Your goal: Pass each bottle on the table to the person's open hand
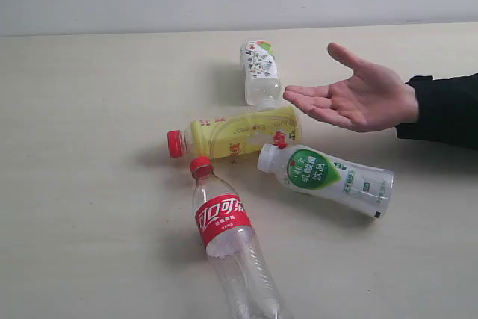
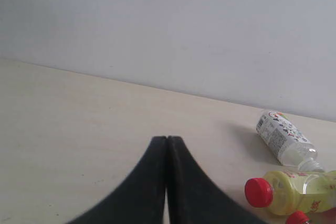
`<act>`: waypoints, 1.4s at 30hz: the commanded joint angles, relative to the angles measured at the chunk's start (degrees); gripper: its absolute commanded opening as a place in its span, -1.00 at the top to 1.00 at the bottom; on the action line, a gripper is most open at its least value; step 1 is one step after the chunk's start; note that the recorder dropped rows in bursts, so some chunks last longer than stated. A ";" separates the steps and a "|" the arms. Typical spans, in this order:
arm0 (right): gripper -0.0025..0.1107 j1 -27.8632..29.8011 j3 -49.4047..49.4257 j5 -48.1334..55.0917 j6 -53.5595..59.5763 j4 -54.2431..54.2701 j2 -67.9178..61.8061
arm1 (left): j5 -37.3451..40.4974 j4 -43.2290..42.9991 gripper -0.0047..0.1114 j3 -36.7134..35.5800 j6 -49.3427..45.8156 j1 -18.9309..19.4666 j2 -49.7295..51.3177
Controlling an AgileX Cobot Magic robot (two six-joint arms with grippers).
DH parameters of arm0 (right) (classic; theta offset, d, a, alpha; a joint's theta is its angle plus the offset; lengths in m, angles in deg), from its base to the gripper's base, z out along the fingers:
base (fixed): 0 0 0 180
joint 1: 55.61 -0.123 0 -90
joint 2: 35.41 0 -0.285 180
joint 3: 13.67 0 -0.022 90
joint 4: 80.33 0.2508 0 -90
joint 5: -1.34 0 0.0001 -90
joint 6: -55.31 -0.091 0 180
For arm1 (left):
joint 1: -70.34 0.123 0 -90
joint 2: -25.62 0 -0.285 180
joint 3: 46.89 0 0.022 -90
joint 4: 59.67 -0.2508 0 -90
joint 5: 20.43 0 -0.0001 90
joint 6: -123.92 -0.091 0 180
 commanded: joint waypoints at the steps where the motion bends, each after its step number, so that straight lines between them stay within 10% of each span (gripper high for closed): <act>1: 0.96 0.20 0.25 -0.51 0.33 -0.25 0.30 | -0.59 -0.22 0.88 0.05 -0.30 0.17 -0.37; 26: 0.96 0.20 0.25 -3.15 0.03 5.75 0.30 | -0.59 -0.22 0.88 0.05 -0.30 0.17 -0.37; 36: 0.96 0.20 0.25 -13.98 -15.74 21.70 0.30 | -0.59 -0.22 0.88 0.05 -0.30 0.17 -0.37; 42: 0.96 0.20 -4.64 -10.43 -22.54 10.22 0.30 | -0.59 -0.22 0.88 0.05 -0.30 0.17 -0.37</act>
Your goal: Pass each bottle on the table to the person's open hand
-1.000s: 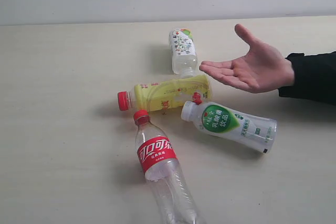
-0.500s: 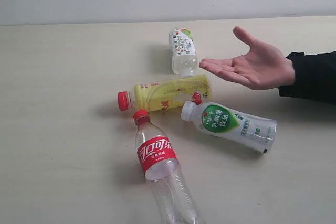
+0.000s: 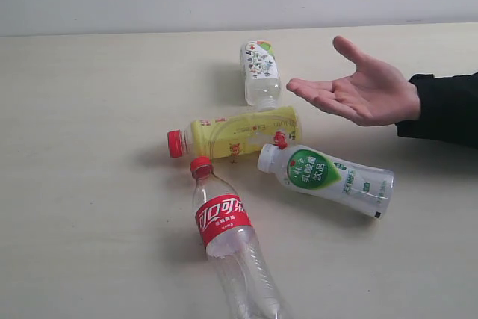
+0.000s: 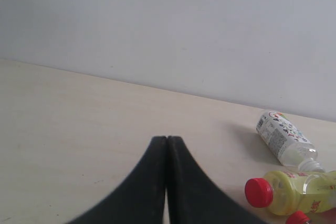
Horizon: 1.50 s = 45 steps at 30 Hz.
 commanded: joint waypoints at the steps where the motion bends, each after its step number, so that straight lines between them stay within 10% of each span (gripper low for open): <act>1: 0.96 0.20 -6.91 5.71 -2.21 -13.95 0.30 | -0.59 -0.22 0.88 0.05 -0.30 0.17 -0.37; 8: 0.96 0.20 -24.91 25.56 4.74 -18.16 -9.90 | -0.59 -0.22 0.88 0.05 -0.30 0.17 -0.37; 18: 0.96 -0.17 -43.67 55.67 40.09 3.22 -31.44 | -0.59 -0.22 0.88 0.05 -0.30 0.17 -0.37; 28: 0.96 -5.40 -49.75 69.21 39.83 -0.69 -46.48 | -0.59 -0.22 0.88 0.05 -0.30 0.17 -0.37; 45: 0.96 -32.05 -50.27 71.59 22.98 -18.62 -67.49 | -0.59 -0.22 0.88 0.05 -0.30 0.17 -0.37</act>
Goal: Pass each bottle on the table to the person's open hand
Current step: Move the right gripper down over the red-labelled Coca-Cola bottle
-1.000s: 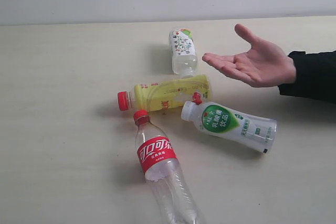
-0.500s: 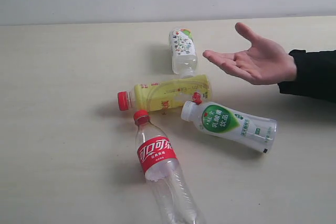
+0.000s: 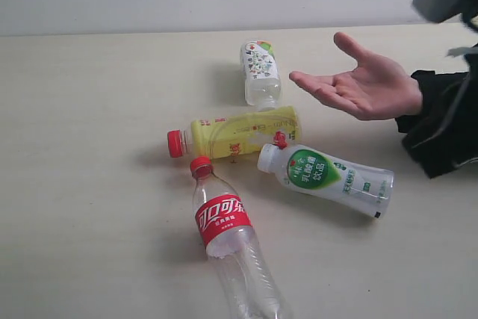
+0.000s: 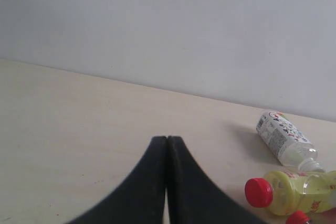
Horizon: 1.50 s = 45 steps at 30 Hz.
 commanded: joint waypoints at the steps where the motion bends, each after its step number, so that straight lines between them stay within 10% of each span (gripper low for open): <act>1: 0.96 -6.64 -1.26 0.32 -5.00 -1.64 -8.97 | -0.59 -0.22 0.88 0.05 -0.30 0.17 -0.37; 38: 0.75 -18.09 -6.01 -11.35 -9.27 2.41 -21.82 | -0.59 -0.22 0.88 0.05 -0.30 0.17 -0.37; 45: -0.01 -19.54 -6.01 -11.07 -9.17 2.85 -27.04 | -0.59 -0.22 0.88 0.05 -0.30 0.17 -0.37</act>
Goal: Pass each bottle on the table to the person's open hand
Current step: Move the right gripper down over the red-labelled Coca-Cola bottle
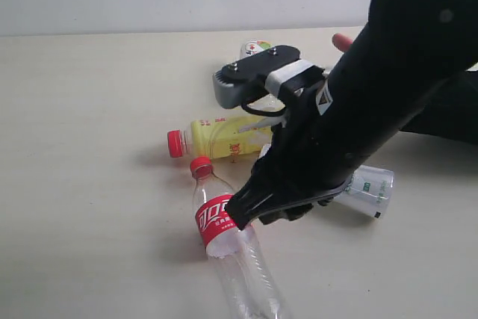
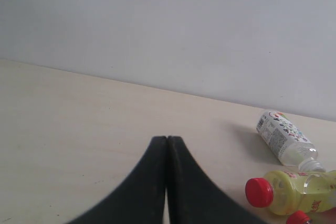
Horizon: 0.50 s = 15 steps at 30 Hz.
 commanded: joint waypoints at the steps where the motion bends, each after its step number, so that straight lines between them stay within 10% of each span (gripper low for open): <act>1: -0.08 -0.74 -0.35 -0.44 0.89 0.50 -3.55 | -0.48 -0.22 0.88 0.05 -0.19 0.17 -0.37; 15: -0.23 -1.47 -0.35 -1.61 -1.28 3.71 -6.69 | -0.48 -0.22 0.88 0.05 -0.19 0.17 -0.37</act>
